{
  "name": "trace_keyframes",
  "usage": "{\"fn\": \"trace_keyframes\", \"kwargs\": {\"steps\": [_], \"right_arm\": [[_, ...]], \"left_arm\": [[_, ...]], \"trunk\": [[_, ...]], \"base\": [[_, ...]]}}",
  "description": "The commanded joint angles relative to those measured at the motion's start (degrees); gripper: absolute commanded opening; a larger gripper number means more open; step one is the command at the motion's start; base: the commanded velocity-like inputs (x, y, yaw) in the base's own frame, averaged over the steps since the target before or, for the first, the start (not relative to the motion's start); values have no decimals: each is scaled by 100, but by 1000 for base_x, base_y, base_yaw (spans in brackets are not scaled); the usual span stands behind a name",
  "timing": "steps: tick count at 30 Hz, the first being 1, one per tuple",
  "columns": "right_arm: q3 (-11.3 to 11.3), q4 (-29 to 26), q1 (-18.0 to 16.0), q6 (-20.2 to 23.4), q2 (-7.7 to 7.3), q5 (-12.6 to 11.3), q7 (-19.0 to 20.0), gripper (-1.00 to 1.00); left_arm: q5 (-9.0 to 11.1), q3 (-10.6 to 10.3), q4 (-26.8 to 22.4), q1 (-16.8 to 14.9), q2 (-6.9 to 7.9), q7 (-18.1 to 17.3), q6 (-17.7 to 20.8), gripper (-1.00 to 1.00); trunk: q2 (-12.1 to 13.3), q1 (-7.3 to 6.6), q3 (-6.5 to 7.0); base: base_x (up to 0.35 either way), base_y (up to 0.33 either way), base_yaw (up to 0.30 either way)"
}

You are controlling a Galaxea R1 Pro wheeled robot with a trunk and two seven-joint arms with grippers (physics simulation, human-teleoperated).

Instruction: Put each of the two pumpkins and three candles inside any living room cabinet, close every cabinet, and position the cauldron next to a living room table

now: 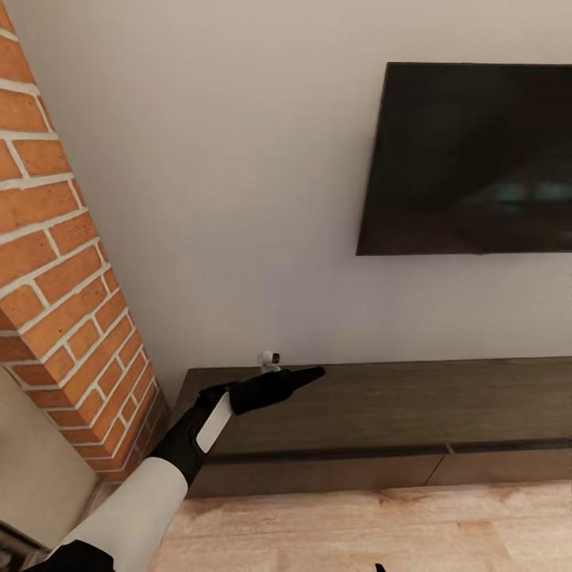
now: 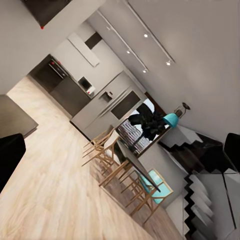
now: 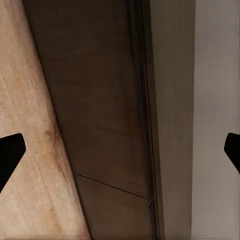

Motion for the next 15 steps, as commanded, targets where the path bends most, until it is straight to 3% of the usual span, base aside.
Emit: {"fn": "trace_keyframes", "kwargs": {"steps": [1, 2, 3, 9, 15], "right_arm": [[-3, 6, -4, 27, 5, 33, -26, 100], [-3, 3, -4, 34, 11, 31, -28, 100], [-2, -8, -4, 46, 19, 29, -36, 100], [-2, -11, -4, 67, 28, 28, -39, 100], [-2, -106, -92, 67, 28, 28, -9, 100]], "left_arm": [[86, -16, 3, -4, 4, -2, 59, 100], [233, -15, 6, -4, 5, -2, 58, 100], [585, -15, 10, -3, 52, -2, 16, 100], [703, -22, 23, -3, 84, 6, -105, 100], [813, -23, 352, -3, 83, -10, -297, 100]], "trunk": [[-3, 0, -5], [-3, 0, -5], [-3, 0, -7], [-3, 0, -47], [-3, 0, -68]], "base": [[0, -12, 0], [0, -73, 0], [102, -213, 8], [215, -216, 119], [53, -24, 78]]}}
